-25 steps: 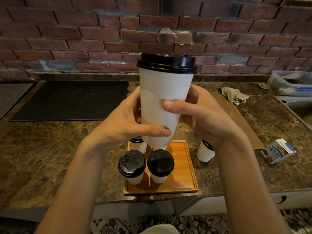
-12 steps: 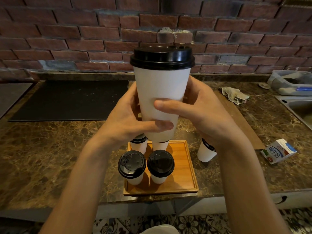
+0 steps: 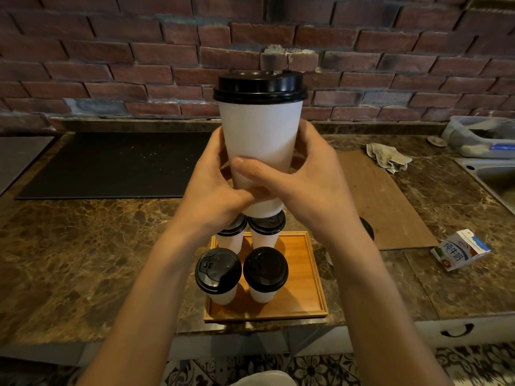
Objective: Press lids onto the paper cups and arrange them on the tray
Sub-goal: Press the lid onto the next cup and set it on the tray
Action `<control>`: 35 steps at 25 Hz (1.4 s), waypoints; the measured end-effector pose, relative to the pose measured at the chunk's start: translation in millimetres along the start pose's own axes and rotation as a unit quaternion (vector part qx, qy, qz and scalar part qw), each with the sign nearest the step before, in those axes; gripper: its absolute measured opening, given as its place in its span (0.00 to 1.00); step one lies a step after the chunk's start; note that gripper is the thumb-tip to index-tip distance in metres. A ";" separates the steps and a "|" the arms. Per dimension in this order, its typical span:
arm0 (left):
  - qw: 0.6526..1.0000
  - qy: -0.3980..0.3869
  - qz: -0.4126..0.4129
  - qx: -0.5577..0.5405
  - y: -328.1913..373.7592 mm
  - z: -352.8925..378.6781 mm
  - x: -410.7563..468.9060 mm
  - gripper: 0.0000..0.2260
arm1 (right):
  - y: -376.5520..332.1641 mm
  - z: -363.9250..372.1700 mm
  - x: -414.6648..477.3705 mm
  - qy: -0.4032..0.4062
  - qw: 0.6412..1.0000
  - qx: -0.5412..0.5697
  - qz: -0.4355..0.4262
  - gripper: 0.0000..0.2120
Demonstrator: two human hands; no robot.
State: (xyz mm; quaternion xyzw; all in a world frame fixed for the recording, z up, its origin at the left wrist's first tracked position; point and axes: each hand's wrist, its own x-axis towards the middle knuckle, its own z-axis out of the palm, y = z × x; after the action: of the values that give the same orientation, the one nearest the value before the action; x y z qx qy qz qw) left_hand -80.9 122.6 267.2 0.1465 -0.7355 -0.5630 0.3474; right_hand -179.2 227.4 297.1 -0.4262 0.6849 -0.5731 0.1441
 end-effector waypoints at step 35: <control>0.991 -0.121 -0.028 -0.054 8.8 -12.0 -7.1 0.32 | -1.5 -27.9 2.1 -0.172 0.983 0.062 -0.009 0.31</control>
State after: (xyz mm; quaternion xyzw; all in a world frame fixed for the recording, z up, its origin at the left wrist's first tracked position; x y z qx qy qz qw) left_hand -66.2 121.1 274.5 0.0785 -0.7362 -0.6250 0.2475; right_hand -198.9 244.3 307.4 -0.5150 0.6093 -0.5335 0.2808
